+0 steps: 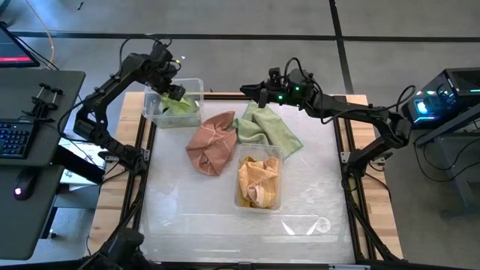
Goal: Sort towels by color in basket
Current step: Put the green towel into the top transparent bin
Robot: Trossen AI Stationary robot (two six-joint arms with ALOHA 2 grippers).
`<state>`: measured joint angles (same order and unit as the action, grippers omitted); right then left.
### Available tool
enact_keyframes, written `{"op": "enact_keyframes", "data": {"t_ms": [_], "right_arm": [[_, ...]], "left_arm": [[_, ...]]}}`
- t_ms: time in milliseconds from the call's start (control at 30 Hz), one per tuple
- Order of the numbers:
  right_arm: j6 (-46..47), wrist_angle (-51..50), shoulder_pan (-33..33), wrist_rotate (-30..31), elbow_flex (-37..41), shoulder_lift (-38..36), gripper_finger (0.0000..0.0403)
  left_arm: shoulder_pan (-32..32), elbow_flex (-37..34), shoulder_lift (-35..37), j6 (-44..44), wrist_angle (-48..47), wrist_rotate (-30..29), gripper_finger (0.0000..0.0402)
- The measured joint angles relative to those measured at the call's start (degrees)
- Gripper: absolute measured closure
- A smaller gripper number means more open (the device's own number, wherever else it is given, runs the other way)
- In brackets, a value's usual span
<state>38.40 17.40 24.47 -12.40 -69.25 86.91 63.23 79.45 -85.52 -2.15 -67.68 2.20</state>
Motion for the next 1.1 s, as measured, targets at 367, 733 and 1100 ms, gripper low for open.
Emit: {"op": "enact_keyframes", "data": {"t_ms": [367,733,1100], "right_arm": [[-1.38,-0.54,0.0,0.04,0.0,0.0,0.0263],[-2.65,-2.35,0.0,2.12,0.0,0.0,0.0263],[-2.28,-2.71,-0.13,2.27,0.0,0.0,0.0263]], "left_arm": [[4.01,7.15,0.13,0.15,-6.73,3.15,0.0123],[1.71,-3.18,-2.1,0.58,1.84,6.33,0.022],[-1.07,-12.6,-4.09,-0.83,13.99,6.53,0.0354]]}}
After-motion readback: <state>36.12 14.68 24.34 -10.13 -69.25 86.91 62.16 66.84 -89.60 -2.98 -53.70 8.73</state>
